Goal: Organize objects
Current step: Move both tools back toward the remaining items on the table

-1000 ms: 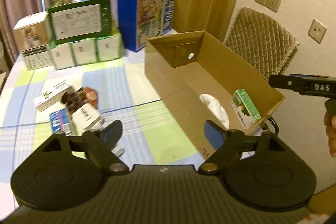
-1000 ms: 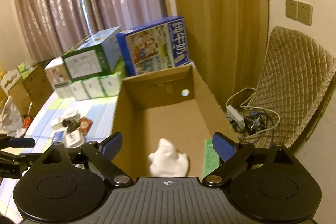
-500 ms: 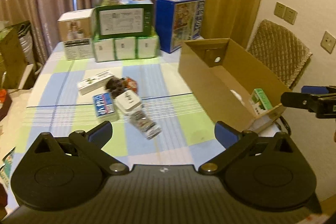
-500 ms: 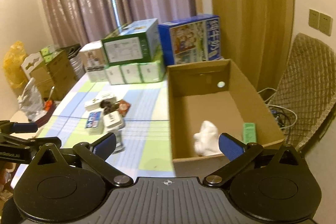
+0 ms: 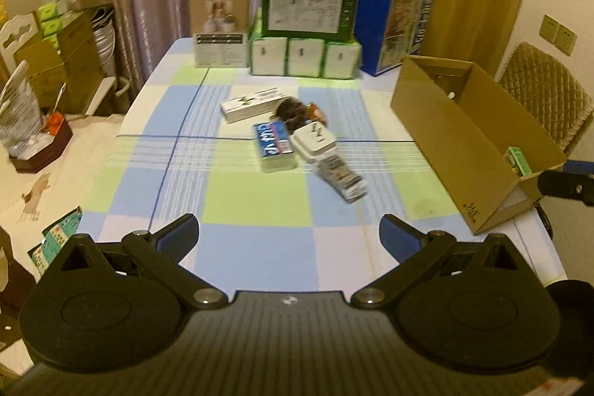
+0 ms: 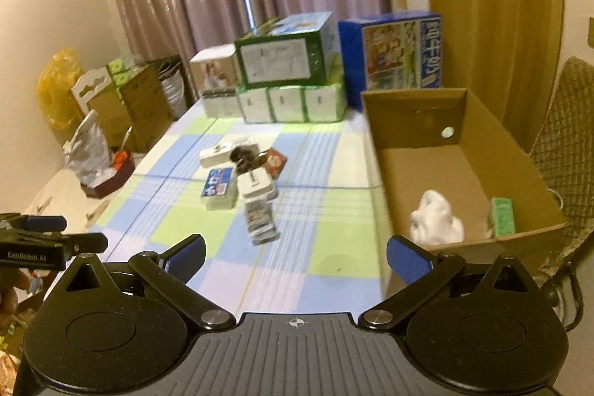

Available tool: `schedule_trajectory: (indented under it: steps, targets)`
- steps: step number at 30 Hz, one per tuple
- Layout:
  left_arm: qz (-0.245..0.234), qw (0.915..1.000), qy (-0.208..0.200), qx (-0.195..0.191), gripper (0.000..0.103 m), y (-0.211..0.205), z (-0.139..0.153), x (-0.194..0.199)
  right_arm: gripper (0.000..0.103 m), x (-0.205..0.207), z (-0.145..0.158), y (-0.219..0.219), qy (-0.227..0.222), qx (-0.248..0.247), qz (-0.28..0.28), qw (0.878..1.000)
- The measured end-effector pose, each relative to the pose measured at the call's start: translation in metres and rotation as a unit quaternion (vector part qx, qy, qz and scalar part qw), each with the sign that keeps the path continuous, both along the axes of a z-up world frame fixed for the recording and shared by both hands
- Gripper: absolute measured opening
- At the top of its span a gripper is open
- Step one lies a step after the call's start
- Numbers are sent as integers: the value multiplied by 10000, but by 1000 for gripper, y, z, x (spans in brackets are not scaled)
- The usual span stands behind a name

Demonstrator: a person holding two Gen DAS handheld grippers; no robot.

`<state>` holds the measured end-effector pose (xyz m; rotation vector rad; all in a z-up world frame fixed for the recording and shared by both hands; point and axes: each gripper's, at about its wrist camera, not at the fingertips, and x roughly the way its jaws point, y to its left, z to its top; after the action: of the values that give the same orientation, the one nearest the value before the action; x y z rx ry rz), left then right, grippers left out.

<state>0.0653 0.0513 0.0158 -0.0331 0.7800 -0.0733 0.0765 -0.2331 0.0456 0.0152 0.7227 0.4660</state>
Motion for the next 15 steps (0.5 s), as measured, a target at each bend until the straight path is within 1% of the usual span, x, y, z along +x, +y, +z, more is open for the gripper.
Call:
schedule_trajectory:
  steps: [7, 15]
  targets:
    - [148, 9999, 39, -18, 102, 17, -8, 7, 101, 1, -15, 24, 88, -35, 226, 9997]
    - [129, 9999, 93, 60, 102, 26, -22, 32, 101, 21, -36, 46, 97, -87, 344, 9993]
